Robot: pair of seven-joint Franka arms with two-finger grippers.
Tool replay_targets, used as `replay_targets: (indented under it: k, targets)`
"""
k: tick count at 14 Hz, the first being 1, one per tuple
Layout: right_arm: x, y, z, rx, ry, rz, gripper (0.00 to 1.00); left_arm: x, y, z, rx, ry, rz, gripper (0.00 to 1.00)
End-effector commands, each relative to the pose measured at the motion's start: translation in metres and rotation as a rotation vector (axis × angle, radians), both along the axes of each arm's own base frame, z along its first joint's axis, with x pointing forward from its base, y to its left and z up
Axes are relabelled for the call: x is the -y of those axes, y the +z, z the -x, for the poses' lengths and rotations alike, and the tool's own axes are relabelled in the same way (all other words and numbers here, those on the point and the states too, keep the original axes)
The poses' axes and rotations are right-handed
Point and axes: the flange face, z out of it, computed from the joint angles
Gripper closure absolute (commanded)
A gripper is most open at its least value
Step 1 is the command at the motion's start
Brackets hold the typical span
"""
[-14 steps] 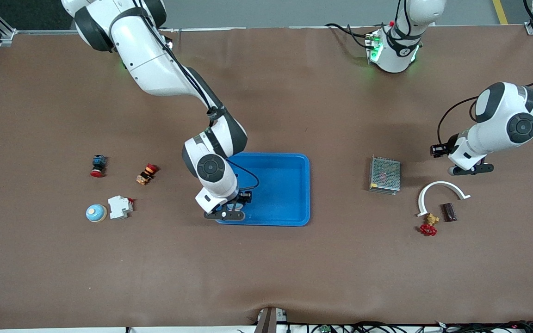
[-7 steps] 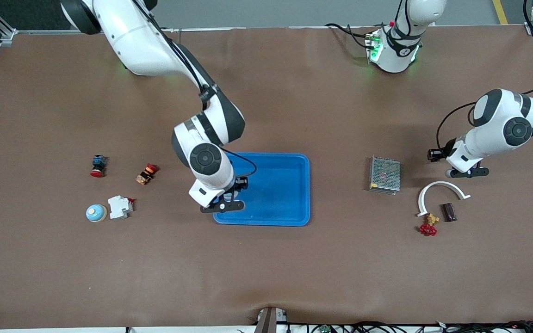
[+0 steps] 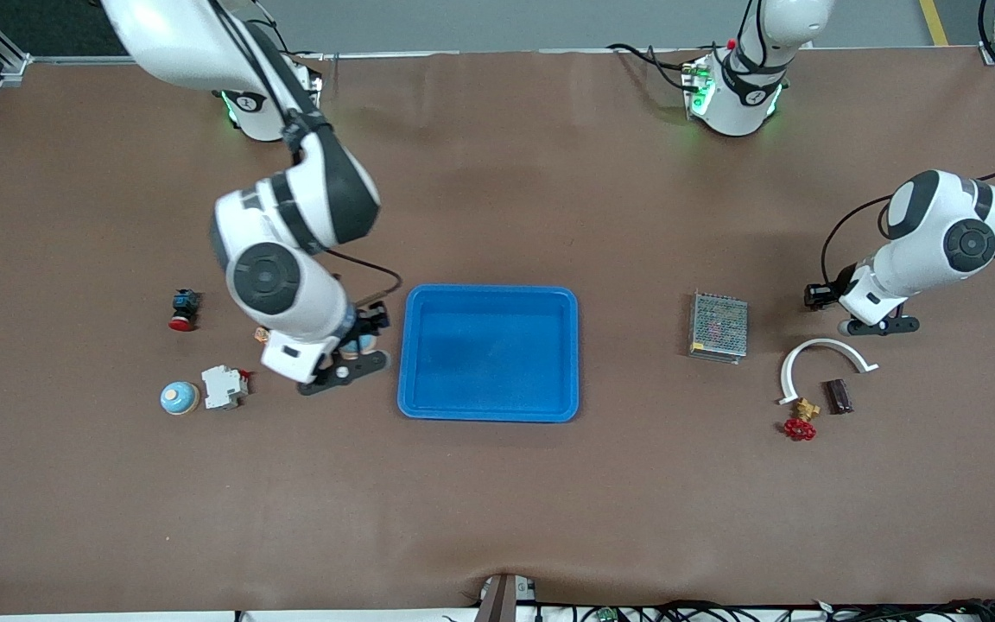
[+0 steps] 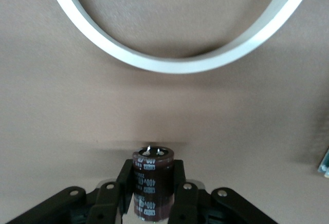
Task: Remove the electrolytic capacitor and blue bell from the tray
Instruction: 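Place the capacitor with the left gripper while the right gripper carries the bell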
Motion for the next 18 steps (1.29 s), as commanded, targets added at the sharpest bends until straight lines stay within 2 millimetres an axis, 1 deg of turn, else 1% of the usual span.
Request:
replay_targets:
  k: [1,2,3,4,5,6,7,9,10,12,14,15,16,17,18]
  targets:
    - [0.051,0.021,0.029,0.0,0.081,0.026,0.62,-0.002,0.008,-0.01,0.032,0.025,-0.02,1.0]
    - [0.068,0.023,0.033,-0.004,0.109,0.032,0.62,-0.001,0.008,-0.01,0.032,0.025,-0.02,1.0]
    - [0.091,0.022,0.035,-0.009,0.13,0.025,0.62,0.0,0.007,-0.01,0.031,0.024,-0.017,1.0]
    - [0.115,0.02,0.037,0.0,0.155,0.011,0.62,0.007,0.006,-0.01,0.027,0.013,-0.017,1.0]
    - [0.135,0.014,0.042,0.009,0.183,0.001,0.62,0.013,0.004,-0.009,0.021,0.019,-0.02,1.0]
    - [0.15,0.007,0.048,0.012,0.187,-0.004,0.62,0.017,0.004,-0.01,0.02,0.032,-0.019,1.0]
    - [0.169,-0.002,0.052,0.014,0.19,-0.009,0.62,0.027,0.005,-0.013,0.023,0.044,-0.024,1.0]
    - [0.203,-0.023,0.06,0.019,0.229,-0.022,0.62,0.056,0.001,-0.016,0.017,0.095,-0.026,1.0]
    - [0.22,-0.036,0.064,0.015,0.245,-0.028,0.62,0.054,-0.002,-0.015,0.01,0.114,-0.032,1.0]
    - [0.243,-0.058,0.075,0.012,0.264,-0.036,0.62,0.042,-0.009,-0.013,0.011,0.113,-0.059,1.0]
    - [0.258,-0.079,0.087,0.013,0.278,-0.042,0.62,0.032,-0.016,-0.01,0.003,0.123,-0.072,1.0]
    - [0.262,-0.091,0.094,0.023,0.286,-0.043,0.62,0.03,-0.013,-0.013,0.012,0.127,-0.074,1.0]
    - [0.269,-0.1,0.099,0.033,0.29,-0.044,0.62,0.026,-0.011,-0.016,0.018,0.134,-0.076,0.78]
    - [0.276,-0.107,0.102,0.041,0.294,-0.045,0.62,0.023,-0.006,-0.022,0.028,0.145,-0.081,0.42]
    - [0.281,-0.114,0.105,0.05,0.302,-0.045,0.62,0.02,-0.002,-0.027,0.039,0.167,-0.086,0.0]
